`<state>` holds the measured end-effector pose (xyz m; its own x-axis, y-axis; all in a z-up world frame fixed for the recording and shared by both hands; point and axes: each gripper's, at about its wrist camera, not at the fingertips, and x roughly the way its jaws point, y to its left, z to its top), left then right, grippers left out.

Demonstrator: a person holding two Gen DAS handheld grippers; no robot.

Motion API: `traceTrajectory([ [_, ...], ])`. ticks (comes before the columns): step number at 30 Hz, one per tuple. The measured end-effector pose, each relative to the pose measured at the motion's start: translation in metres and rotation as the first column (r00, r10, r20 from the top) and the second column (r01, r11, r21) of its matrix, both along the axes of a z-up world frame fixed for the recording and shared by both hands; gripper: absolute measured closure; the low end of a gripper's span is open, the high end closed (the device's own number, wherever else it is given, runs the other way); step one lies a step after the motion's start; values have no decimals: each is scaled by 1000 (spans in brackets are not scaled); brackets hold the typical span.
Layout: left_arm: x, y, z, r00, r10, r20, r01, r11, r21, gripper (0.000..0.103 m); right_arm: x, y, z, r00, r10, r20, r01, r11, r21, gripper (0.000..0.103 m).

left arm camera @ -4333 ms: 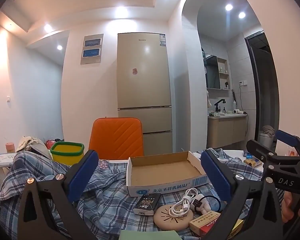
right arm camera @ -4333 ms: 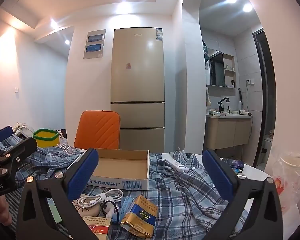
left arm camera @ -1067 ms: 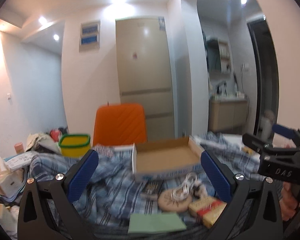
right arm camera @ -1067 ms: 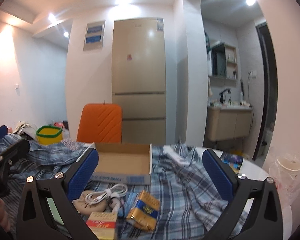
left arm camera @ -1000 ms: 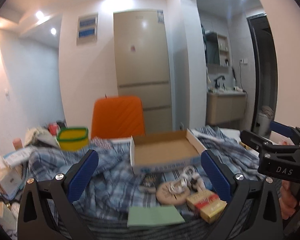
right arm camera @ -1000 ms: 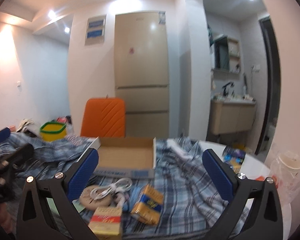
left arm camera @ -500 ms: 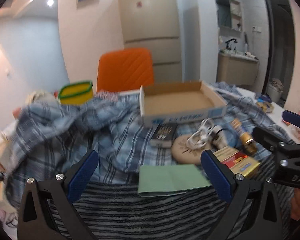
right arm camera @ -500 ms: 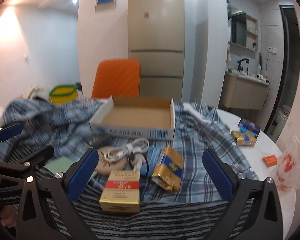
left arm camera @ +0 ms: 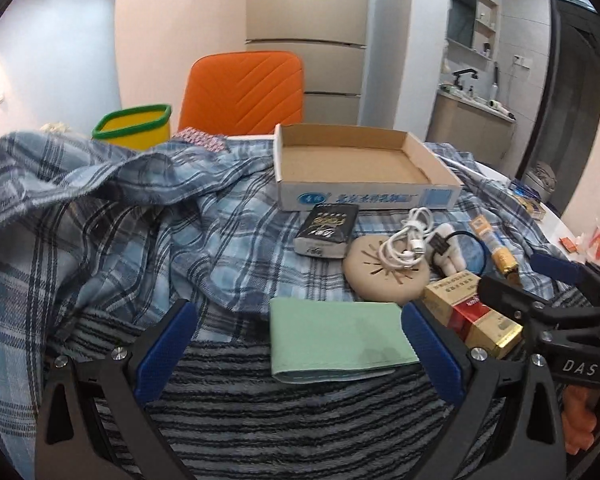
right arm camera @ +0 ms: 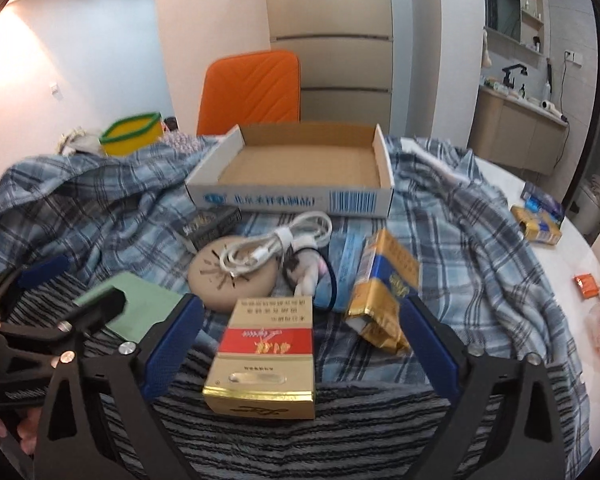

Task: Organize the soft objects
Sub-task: 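Grasp the pale green card with the left tool while the right tool grasps the red-gold pack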

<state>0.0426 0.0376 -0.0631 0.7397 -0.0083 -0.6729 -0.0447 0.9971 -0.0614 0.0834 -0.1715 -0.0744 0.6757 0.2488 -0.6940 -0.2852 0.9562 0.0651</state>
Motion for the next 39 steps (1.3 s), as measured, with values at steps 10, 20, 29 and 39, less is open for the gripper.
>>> traceTrajectory([
  [10,3,13,-4,1000,-3,-21,1,996,-88,0,3,17,-12,998,44,-50,-48,996,-82,22],
  [20,11,17,-13,996,-53,-79,39,985,-167,1,5,22,-22,988,92,-123,-102,991,-81,33],
  [29,18,14,-20,990,-62,-126,39,984,-174,18,6,24,-24,987,87,-135,-99,991,-89,46],
  [39,7,17,-13,993,-101,-64,84,969,-232,72,-10,11,-5,996,86,-12,-86,996,-5,47],
])
